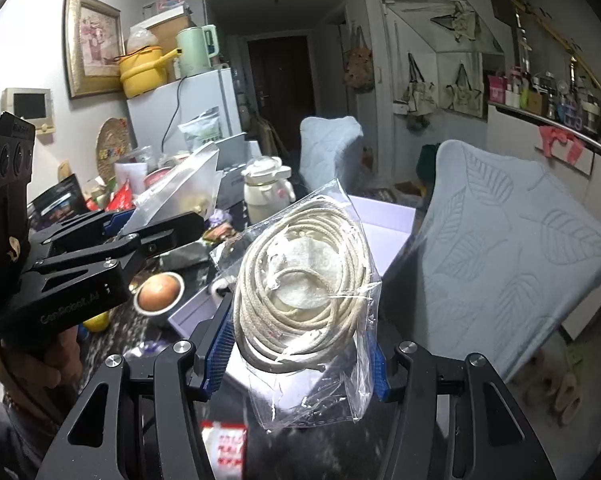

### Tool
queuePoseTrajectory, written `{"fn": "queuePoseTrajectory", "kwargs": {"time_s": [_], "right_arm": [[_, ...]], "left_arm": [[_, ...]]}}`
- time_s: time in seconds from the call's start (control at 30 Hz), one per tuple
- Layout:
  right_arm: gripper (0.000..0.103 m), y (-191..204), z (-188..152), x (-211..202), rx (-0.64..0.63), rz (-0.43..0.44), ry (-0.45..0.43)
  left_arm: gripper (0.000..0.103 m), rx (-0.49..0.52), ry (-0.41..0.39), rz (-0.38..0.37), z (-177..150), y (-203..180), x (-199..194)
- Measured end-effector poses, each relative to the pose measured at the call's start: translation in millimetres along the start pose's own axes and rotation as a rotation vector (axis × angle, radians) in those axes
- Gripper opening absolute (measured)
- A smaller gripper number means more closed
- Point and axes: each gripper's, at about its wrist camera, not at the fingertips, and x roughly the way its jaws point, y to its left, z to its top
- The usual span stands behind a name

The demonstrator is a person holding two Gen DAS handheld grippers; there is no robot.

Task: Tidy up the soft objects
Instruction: 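Lift the plastic bag and cord bag with both tools and carry them over the box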

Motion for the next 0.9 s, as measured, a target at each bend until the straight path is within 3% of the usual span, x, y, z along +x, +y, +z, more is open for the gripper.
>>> {"fn": "queuePoseTrajectory", "kwargs": {"time_s": [0.4, 0.9], "right_arm": [[0.055, -18, 20, 56, 0.01, -0.011, 0.001], [0.055, -29, 4, 133, 0.036, 0.01, 0.092]], "left_arm": [[0.039, -0.008, 0.061, 0.074, 1, 29, 63], [0.039, -0.058, 0.183, 0.092, -27, 54, 120]]}}
